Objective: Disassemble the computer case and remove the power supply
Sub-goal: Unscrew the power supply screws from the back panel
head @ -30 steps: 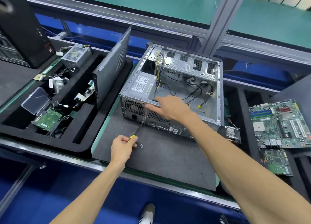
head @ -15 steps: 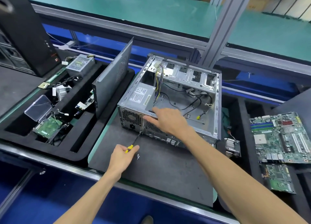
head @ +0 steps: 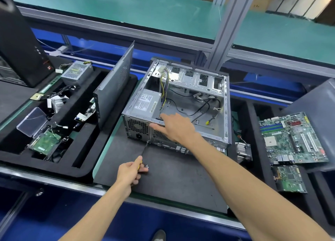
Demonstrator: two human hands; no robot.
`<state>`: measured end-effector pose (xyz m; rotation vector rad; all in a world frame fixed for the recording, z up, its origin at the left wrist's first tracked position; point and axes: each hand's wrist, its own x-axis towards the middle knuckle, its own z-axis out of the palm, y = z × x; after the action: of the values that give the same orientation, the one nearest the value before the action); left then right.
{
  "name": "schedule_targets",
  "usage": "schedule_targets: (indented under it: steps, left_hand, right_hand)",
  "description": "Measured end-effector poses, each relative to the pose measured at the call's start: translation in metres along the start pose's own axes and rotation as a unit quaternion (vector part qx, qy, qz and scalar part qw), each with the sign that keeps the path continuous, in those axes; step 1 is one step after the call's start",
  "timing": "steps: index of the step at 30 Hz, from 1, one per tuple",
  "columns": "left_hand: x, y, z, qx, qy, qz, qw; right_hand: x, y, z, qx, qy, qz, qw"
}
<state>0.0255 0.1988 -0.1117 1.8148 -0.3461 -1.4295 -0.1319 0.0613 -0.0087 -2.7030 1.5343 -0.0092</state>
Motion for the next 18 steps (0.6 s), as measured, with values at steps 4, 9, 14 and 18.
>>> schedule_targets:
  steps: [4, 9, 14, 18]
  left_hand:
    - [-0.002, 0.003, 0.005, -0.011, -0.033, -0.020, 0.999]
    - [0.002, -0.002, 0.007, 0.087, -0.023, 0.086, 0.992]
    - [0.007, -0.009, -0.006, 0.142, 0.073, 0.161, 0.974]
    - [0.007, -0.009, -0.007, 0.026, 0.009, 0.104, 0.994]
  right_hand:
    - [0.001, -0.002, -0.004, -0.001, -0.018, 0.003, 1.000]
    - [0.004, 0.000, -0.005, 0.000, -0.037, -0.001, 0.999]
    - [0.006, 0.003, -0.001, -0.010, -0.022, -0.019, 1.000]
    - [0.007, 0.004, -0.001, -0.017, -0.017, -0.023, 0.999]
